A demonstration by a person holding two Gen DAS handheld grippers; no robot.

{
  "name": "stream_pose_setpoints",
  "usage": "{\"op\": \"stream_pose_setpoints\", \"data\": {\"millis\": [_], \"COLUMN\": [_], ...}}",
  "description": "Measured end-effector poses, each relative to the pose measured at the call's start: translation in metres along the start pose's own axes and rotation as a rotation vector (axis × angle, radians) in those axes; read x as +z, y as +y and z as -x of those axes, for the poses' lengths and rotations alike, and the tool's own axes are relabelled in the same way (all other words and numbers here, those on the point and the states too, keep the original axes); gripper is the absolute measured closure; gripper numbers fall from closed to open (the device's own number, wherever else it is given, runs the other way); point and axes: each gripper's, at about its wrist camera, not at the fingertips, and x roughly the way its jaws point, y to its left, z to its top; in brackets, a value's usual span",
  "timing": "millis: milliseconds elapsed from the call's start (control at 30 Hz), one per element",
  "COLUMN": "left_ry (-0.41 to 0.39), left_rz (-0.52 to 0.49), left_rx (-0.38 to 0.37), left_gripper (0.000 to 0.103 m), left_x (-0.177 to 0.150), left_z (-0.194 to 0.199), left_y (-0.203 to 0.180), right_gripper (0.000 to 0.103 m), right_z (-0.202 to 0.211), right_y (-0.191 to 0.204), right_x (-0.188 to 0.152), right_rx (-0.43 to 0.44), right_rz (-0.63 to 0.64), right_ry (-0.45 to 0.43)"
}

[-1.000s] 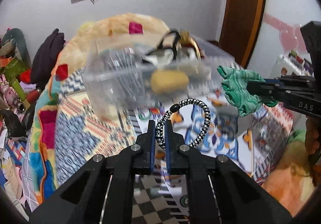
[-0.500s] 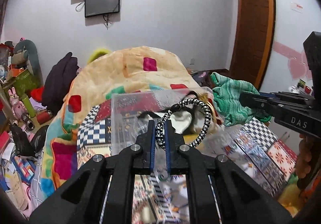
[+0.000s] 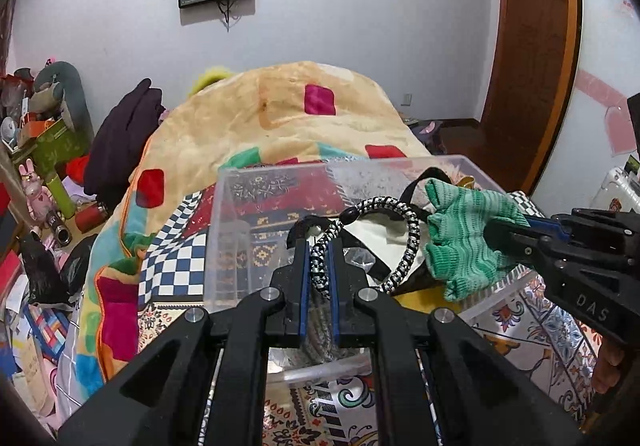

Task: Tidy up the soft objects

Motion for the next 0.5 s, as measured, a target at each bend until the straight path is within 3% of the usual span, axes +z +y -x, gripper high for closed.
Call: {"op": "stream_pose_setpoints", "data": {"millis": [100,300,367,500], "left_ry": [0.006,0.029,0.028,-0.004], "left_rz": [-0.003,0.027,0.040,0.060], "left_rx": [-0.007,-0.051,-0.064,-0.086], "left_gripper": [0.095,0.089,0.081,0.072], "left_x": [-0.001,0.000,0.000,0.001], "left_z": [0.002,0.008,0.012,0.028], "left_y": [-0.004,-0.004,-0.001,0.002], "right_gripper": [0.090,0.072,0.064,0.060], "right_z": [0.001,0.006,0.009,0.028], "right_y": [0.003,0.000,-0.002,-0.003], "right_x": [0.000,0.000,0.000,0.002], "right_rx": [-0.022,-0.006,0.006,0.039], "right_rz": [0.022,0.019,0.015,0.018], "right_ry": [0.000,0.023,0.018,-0.012]}}
